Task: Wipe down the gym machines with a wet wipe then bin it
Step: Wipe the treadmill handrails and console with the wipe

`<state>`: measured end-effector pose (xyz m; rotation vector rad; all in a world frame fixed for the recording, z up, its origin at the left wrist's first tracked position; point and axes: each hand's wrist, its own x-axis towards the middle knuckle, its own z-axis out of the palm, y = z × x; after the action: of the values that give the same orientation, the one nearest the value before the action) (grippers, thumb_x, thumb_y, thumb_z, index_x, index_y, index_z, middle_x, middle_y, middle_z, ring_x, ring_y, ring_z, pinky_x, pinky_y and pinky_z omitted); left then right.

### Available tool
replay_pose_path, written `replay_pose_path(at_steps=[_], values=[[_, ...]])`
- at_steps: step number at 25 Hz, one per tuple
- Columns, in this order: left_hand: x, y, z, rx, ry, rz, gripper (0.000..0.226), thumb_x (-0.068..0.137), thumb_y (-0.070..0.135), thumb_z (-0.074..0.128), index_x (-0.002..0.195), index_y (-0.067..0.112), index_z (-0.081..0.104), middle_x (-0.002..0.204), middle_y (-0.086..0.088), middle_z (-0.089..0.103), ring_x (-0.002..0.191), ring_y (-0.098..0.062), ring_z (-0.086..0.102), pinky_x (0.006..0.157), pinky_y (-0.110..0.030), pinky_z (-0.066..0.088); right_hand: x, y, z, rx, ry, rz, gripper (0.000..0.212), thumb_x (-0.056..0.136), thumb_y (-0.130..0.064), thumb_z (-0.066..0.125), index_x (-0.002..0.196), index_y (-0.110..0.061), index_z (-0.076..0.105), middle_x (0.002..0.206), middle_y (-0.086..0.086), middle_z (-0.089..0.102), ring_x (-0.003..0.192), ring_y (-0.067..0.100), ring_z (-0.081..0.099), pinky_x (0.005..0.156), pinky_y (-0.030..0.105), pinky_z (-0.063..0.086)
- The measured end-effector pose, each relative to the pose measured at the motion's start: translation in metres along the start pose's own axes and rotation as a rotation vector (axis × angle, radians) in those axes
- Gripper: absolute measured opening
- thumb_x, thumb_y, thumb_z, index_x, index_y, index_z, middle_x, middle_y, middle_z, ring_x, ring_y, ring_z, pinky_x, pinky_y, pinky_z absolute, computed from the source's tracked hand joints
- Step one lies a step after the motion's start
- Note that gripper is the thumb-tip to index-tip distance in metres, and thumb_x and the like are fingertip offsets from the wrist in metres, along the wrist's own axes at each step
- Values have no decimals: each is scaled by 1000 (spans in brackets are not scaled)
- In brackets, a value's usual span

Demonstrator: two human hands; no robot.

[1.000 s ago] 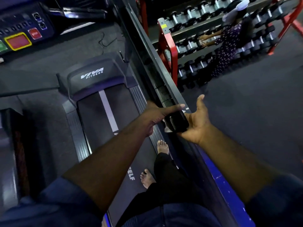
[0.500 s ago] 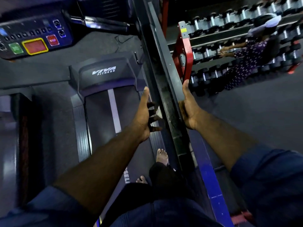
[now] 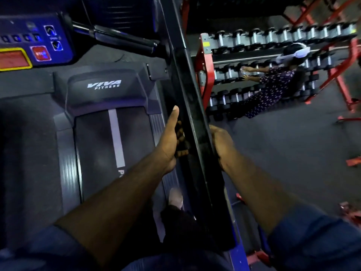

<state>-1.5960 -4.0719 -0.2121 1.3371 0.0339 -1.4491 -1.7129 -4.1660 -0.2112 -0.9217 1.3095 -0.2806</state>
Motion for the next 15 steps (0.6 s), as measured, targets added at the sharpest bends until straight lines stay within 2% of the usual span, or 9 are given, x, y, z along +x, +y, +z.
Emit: replay_pose_path(at_steps=[2,3,4,5,7,10,12,14,15], values=[[6,14,-6,9,-11,-27,66,91,83,44,102,25,74,93,3,76,81,-10,74,88,-44,59,-28,5,-3,-251,249,-323,23,107,-14,54,113,-15,76,95,-6,75,87,-1,70,79,23,58],[8,23,-8,15,-18,-40,70,88,85,46,106,23,74,97,-1,77,86,-14,75,90,-45,59,-42,7,-3,-355,290,-469,25,108,-13,52,121,-17,74,104,-13,74,93,-11,67,86,21,55],[10,31,-9,21,-31,-51,78,86,88,47,114,20,75,105,-4,78,96,-21,76,95,-48,59,-59,9,-1,-426,258,-563,29,109,-13,51,131,-17,70,118,-16,72,107,-11,65,96,18,52],[11,40,-11,27,-49,-58,84,84,89,48,120,18,74,114,-8,78,106,-26,75,98,-50,58,-66,16,0,-499,191,-639,33,109,-13,50,139,-17,66,135,-14,67,126,-5,60,107,16,46],[15,59,-12,45,-96,-53,85,86,89,44,127,21,73,118,-8,77,111,-29,74,97,-49,59,-62,17,6,-715,34,-810,41,109,-9,49,149,-17,56,158,-6,48,149,7,40,122,22,32],[23,85,-20,146,-159,-41,81,91,87,37,129,25,72,103,4,80,97,-15,75,83,-36,56,-17,-20,29,-980,6,-1016,47,104,-2,57,150,-15,55,161,-3,40,155,14,30,125,36,33],[28,94,-28,235,-171,-23,81,89,88,36,128,28,72,104,7,79,100,-14,71,90,-40,55,0,-40,40,-1003,24,-1020,51,100,-2,59,149,-16,56,159,-5,41,156,14,29,123,43,37],[28,107,-33,258,-151,-5,81,90,86,39,127,20,71,104,4,76,101,-19,67,101,-47,52,-7,-36,46,-994,77,-978,52,100,-4,59,150,-18,56,159,-8,40,155,12,29,120,51,39],[27,116,-34,266,-131,16,78,92,83,41,123,17,70,101,2,74,98,-20,65,100,-46,52,-14,-28,47,-992,100,-971,52,100,-4,58,150,-20,56,160,-9,41,155,11,29,120,55,38]])
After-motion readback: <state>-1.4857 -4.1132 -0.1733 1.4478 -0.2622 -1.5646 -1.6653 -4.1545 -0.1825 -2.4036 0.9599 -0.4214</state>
